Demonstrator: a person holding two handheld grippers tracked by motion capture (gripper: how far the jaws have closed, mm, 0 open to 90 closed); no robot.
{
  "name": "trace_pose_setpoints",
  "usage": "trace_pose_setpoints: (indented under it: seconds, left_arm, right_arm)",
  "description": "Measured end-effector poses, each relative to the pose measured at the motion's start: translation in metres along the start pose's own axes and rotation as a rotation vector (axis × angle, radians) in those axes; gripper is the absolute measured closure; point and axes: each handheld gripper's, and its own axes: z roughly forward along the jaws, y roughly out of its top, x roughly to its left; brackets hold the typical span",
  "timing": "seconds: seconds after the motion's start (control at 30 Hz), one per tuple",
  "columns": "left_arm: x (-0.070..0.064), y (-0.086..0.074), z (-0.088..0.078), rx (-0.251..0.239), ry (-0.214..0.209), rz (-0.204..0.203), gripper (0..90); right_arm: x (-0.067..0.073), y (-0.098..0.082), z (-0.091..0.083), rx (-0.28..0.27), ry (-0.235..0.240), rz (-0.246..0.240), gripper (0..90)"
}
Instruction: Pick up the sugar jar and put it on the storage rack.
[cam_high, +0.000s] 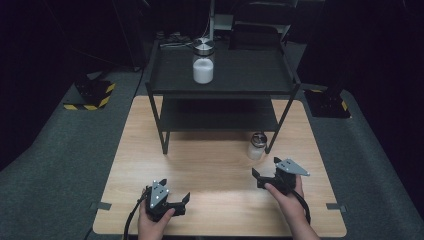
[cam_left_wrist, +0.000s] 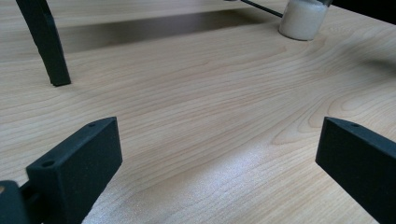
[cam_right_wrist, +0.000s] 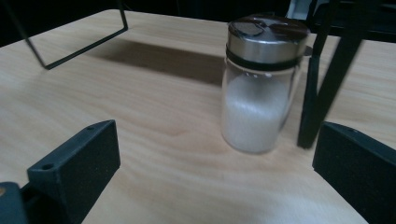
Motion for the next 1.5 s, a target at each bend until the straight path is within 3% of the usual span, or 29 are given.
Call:
trace_pose_setpoints:
  seconds: [0.27,0.57,0.7,0.93,1.13,1.2,1.23,1.5]
  left_arm:
    - [0.001,-0.001,-0.001,-0.007,-0.008,0.003,0.7]
    - [0.001,-0.001,-0.001,-0.006,-0.013,0.001,0.7]
    - [0.005,-0.003,-0.002,-0.015,-0.033,-0.033,0.7]
    - [0.003,-0.003,-0.002,-0.011,-0.03,-0.014,0.7]
    - [0.002,-0.002,-0.001,-0.007,-0.027,-0.016,0.8]
    - [0.002,-0.002,-0.001,-0.005,-0.027,-0.015,0.7]
    - [0.002,-0.001,-0.001,-0.004,-0.027,-0.014,0.7]
    - [0.002,-0.001,-0.001,-0.004,-0.026,-0.016,0.7]
  right_arm:
    - [0.001,0.004,0.034,-0.018,-0.05,0.01,3.5]
    - [0.001,0.004,0.055,-0.014,-0.075,0.029,5.6]
    - [0.003,0.003,0.061,-0.03,-0.104,0.05,8.6]
    - [0.008,0.0,0.076,-0.028,-0.144,0.088,15.2]
    - [0.013,-0.004,0.081,-0.044,-0.172,0.088,17.0]
    - [0.016,-0.004,0.081,-0.046,-0.191,0.093,21.1]
    - [0.018,-0.005,0.081,-0.053,-0.209,0.103,27.5]
    - [0.026,-0.005,0.083,-0.059,-0.246,0.113,28.6]
